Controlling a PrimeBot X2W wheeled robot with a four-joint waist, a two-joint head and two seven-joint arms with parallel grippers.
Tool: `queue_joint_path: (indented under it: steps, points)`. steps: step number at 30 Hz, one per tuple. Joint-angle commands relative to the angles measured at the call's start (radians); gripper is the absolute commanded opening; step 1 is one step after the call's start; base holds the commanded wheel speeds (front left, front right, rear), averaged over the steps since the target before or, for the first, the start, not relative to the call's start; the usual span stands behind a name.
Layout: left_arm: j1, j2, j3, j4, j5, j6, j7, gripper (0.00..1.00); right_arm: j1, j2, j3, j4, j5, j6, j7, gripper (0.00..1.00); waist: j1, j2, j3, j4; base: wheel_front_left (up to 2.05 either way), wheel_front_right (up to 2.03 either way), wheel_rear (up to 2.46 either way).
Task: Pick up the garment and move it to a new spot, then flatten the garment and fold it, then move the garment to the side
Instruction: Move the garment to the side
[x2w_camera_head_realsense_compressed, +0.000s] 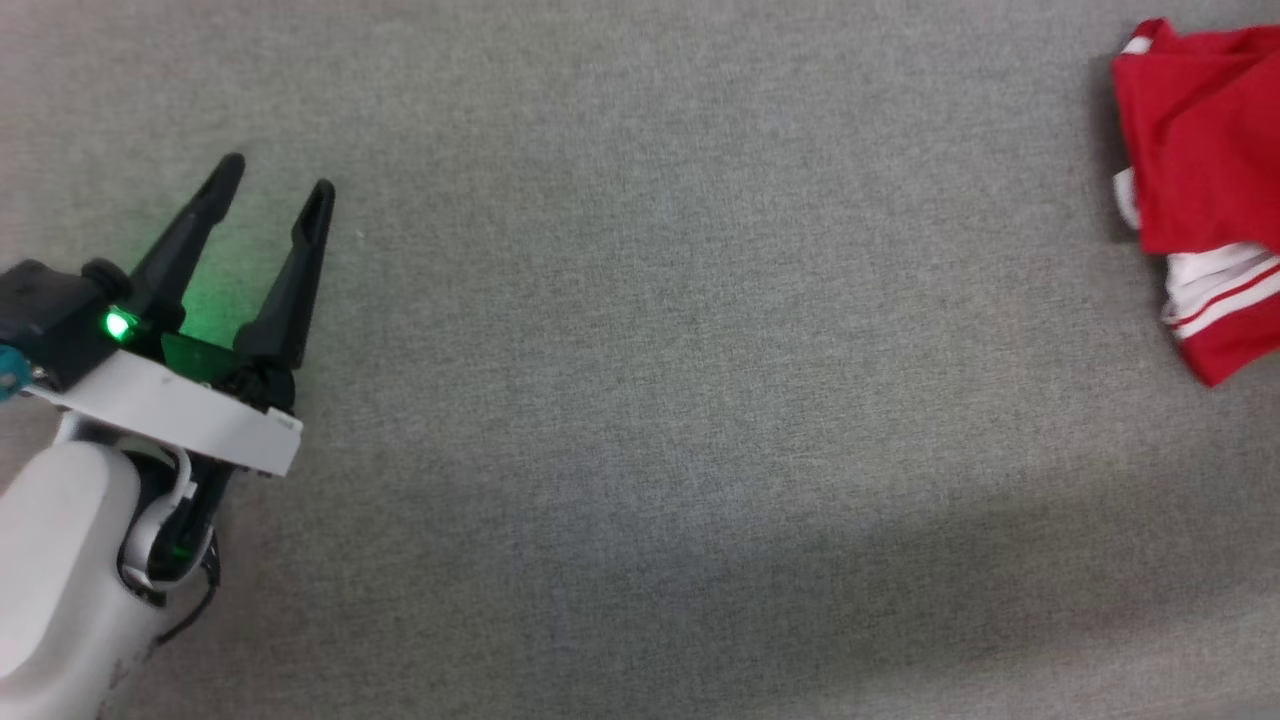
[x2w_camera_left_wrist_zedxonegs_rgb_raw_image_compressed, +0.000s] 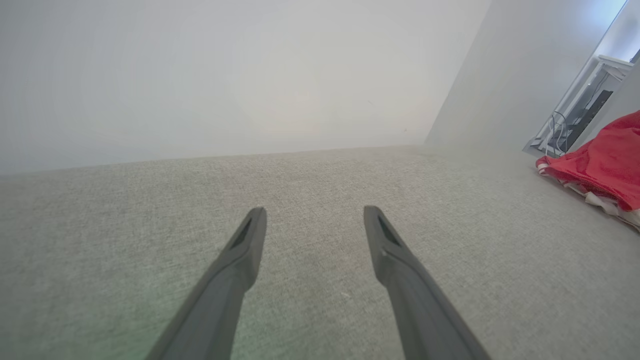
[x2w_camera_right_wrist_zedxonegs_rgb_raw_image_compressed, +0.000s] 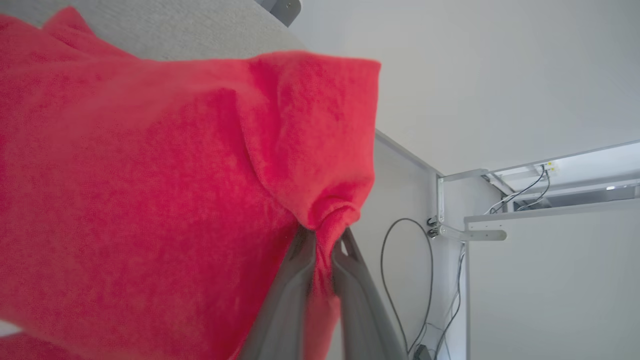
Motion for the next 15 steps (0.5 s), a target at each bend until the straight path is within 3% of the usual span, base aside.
queue_joint_path:
  steps: [1,9,15]
  points:
    - [-0.014,0.006,0.000,-0.003,-0.005,-0.003,0.000,1.00,-0.019,-0.005,0.000,0.007,-0.017,-0.002,-0.007,0.00,0.0000,-0.0001,0.025,-0.012,0.00,0.00,0.00]
    - [-0.033,0.023,-0.011,-0.013,-0.018,-0.003,0.000,1.00,-0.084,-0.008,-0.039,0.125,-0.186,-0.002,-0.054,0.00,0.0000,-0.0001,0.066,-0.001,0.00,0.00,0.00]
    - [-0.031,0.031,-0.017,-0.005,-0.018,-0.002,0.000,1.00,-0.091,0.058,-0.113,0.227,-0.232,-0.002,-0.068,0.00,0.0000,-0.0001,0.086,0.008,0.00,0.00,0.00]
